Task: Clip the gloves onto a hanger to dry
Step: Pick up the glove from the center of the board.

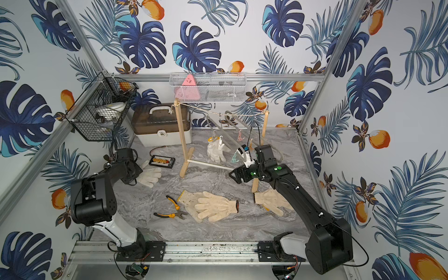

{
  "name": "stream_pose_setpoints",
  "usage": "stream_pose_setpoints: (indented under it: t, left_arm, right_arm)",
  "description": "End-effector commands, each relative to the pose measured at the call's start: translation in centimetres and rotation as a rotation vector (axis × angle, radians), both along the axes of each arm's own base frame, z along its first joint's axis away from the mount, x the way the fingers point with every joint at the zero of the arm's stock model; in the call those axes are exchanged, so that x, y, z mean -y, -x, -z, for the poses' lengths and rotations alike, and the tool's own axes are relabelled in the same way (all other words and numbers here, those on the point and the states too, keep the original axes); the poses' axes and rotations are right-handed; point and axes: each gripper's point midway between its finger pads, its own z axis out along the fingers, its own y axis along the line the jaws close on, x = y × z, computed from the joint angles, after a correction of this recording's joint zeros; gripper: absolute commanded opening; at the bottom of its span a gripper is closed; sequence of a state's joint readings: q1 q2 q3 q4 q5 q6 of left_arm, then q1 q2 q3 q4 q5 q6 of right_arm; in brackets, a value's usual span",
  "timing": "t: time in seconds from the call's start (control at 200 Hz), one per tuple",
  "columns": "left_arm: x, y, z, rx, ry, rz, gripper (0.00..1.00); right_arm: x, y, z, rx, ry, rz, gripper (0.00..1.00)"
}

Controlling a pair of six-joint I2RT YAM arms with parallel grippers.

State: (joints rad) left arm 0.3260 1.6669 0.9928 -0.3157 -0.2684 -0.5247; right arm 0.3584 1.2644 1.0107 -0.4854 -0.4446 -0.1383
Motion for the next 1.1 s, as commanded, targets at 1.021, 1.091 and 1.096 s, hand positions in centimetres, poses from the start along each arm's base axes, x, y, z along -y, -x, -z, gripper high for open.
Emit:
stream_pose_setpoints:
  t: [1.021, 1.091, 1.096]
  left_arm:
    - [26.3, 6.3, -22.4, 0.688, -0.166, 1.216, 0.00]
    - [28.6, 7.5, -23.1, 0.715, -0.165, 1.340, 0.00]
    - [28.7, 7.6, -23.1, 0.716, -0.167, 1.345, 0.00]
  right_arm:
    - [0.6, 5.7, -2.3, -0.106, -0.076, -0.021, 0.90]
    - [0.2, 6.7, -2.9, -0.126, -0.116, -0.048, 0.88]
    - [0.1, 6.9, -3.0, -0.129, -0.123, -0.054, 0.88]
